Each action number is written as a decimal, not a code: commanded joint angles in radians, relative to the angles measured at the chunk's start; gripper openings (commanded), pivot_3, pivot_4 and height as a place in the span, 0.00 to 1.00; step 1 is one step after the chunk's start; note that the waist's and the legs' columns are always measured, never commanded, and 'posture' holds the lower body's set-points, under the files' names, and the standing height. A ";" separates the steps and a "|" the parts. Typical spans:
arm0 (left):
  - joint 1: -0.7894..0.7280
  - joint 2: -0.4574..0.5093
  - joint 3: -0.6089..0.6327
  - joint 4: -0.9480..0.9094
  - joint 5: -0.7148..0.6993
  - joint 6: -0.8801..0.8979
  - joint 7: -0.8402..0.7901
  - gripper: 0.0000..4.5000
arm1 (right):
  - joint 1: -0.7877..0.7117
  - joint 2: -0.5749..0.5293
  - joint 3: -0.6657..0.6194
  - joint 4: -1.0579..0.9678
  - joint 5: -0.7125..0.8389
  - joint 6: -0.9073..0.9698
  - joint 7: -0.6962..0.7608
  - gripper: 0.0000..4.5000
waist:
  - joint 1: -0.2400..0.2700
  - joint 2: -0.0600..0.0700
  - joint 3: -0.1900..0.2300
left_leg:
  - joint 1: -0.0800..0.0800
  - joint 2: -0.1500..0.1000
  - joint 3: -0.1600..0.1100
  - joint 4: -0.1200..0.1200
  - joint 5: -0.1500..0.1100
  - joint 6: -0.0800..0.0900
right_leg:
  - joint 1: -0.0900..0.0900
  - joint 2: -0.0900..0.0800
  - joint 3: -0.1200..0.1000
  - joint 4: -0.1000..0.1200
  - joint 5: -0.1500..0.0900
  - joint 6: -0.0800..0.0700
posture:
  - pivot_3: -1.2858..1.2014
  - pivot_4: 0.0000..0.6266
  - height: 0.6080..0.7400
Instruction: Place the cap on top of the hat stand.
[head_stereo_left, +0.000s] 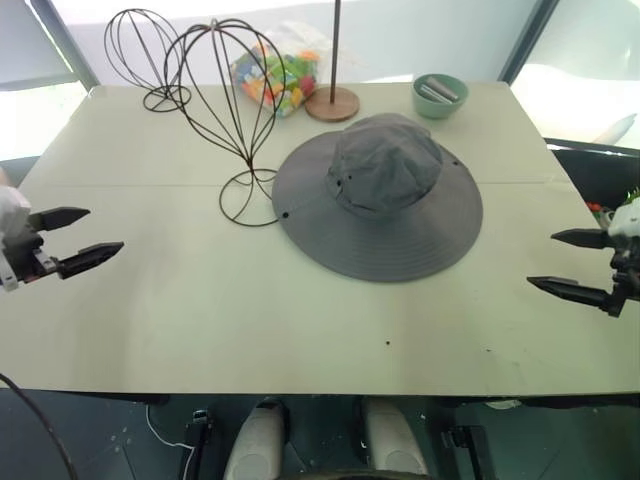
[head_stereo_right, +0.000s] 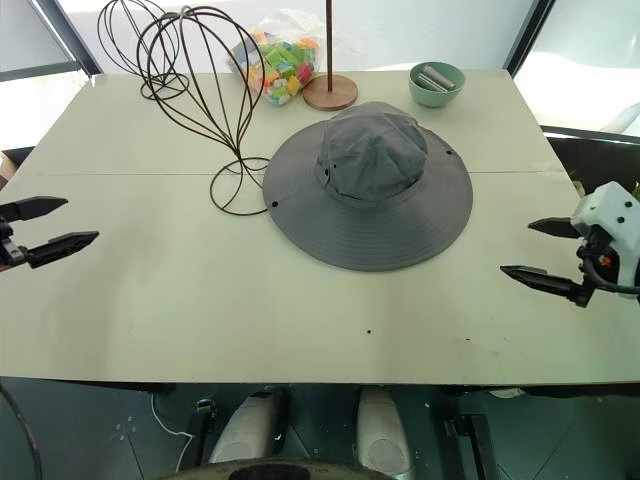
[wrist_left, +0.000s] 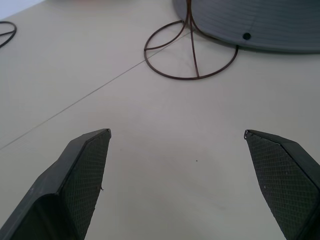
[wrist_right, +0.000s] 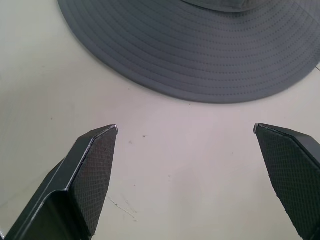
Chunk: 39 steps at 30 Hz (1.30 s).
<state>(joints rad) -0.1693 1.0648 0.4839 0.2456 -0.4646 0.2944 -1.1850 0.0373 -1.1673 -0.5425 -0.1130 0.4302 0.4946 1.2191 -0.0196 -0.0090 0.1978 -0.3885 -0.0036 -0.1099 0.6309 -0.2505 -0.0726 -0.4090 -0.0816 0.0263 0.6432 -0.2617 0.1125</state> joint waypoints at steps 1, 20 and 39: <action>-0.019 0.012 0.003 0.011 0.007 -0.028 -0.009 1.00 | 0.000 -0.019 -0.054 -0.036 0.001 -0.001 0.000 1.00 | 0.000 0.000 0.000 | 0.000 0.000 0.000 0.000 0.000 0.000 | 0.000 0.000 0.000 0.000 0.000 0.000 | 0.52 0.24 1.00; -0.013 -0.003 -0.131 -0.259 -0.112 0.152 -0.146 1.00 | 0.120 0.093 0.053 -0.388 -0.212 -0.151 -0.218 1.00 | 0.003 -0.001 0.000 | -0.001 0.000 0.000 0.000 0.000 0.000 | 0.000 0.000 0.000 0.000 0.000 0.000 | 0.52 0.24 1.00; -0.182 -0.070 -0.276 -0.402 -0.165 0.255 -0.096 1.00 | -0.050 0.310 0.608 -0.255 -0.876 -0.420 -0.661 1.00 | -0.001 -0.001 0.000 | 0.000 0.000 0.000 0.001 0.000 0.000 | 0.000 0.000 0.000 0.002 0.000 0.000 | 0.52 0.24 1.00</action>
<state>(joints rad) -0.3303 0.9838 0.1943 -0.1350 -0.6203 0.5440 -1.2830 0.0139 -0.8726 0.0483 -0.3862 -0.4088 0.0943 0.5914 -0.0206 -0.0102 0.1973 -0.3888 -0.0037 -0.1103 0.6324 -0.2503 -0.0727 -0.4093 -0.0813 0.0264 0.6454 -0.2618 0.1123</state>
